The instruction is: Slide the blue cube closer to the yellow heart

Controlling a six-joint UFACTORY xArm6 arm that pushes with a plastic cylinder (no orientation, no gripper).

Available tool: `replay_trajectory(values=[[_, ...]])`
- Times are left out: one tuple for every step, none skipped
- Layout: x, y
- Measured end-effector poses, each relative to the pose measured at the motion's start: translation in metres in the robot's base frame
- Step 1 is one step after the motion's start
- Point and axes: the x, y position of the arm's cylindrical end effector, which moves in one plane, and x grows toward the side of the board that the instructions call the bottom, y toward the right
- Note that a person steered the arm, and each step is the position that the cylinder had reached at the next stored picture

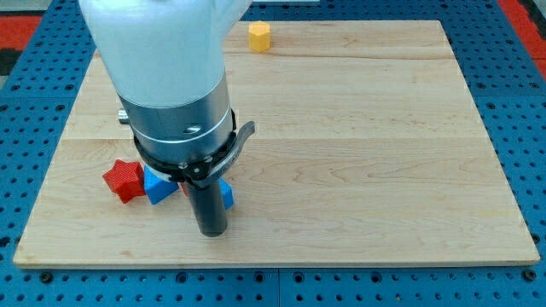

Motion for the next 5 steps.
replay_trajectory(values=[[-0.003,0.000],[-0.007,0.000],[-0.007,-0.001],[-0.005,-0.017],[-0.005,-0.028]])
